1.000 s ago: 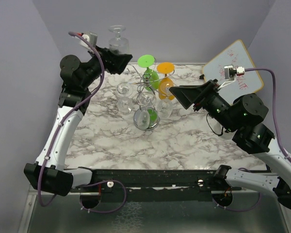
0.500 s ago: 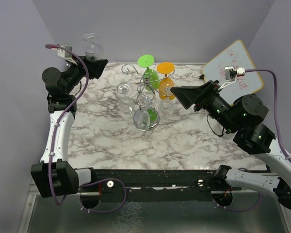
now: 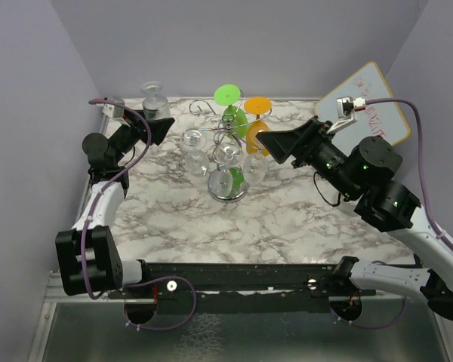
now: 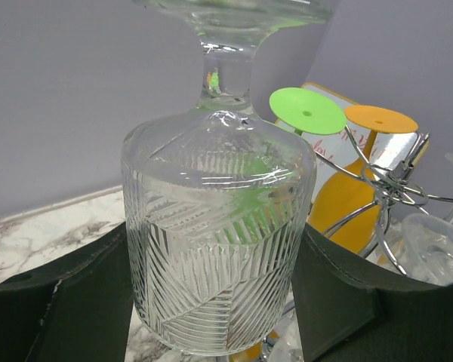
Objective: Place the wine glass upside down on the wine glass rack
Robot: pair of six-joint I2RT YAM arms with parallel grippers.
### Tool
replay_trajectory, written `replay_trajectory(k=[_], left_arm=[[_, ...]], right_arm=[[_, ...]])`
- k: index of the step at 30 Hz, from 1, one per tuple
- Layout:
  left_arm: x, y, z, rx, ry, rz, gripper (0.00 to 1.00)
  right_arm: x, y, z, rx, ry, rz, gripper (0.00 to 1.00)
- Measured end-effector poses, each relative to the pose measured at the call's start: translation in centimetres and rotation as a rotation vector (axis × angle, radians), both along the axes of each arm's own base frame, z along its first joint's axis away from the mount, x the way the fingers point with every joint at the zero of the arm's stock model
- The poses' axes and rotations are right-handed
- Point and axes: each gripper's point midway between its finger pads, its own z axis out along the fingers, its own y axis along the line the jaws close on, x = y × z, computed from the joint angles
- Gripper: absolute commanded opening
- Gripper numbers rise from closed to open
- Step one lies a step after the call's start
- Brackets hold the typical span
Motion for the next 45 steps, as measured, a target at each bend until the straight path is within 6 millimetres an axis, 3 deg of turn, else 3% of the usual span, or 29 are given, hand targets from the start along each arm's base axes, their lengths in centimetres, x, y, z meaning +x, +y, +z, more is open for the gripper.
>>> replay_trajectory(k=[5, 10, 22, 45], left_arm=[[1.1, -0.3, -1.5, -0.048, -0.026, -0.05, 0.19], [1.0, -0.9, -3.5, -0.078, -0.032, -0.105, 0.18], [-0.3, -4.2, -3.5, 0.036, -0.092, -0.263, 0.02], [-2.1, -7.9, -6.8, 0.15, -0.056, -0.493, 0.0]], right_arm=[[0.3, 0.4, -0.9, -0.018, 0.023, -0.001, 0.83], [0.1, -0.1, -0.7, -0.001, 0.024, -0.009, 0.83], [0.1, -0.5, -0.9, 0.003, 0.028, -0.023, 0.83], [-0.3, -1.3, -0.1, 0.027, 0.015, -0.03, 0.82]])
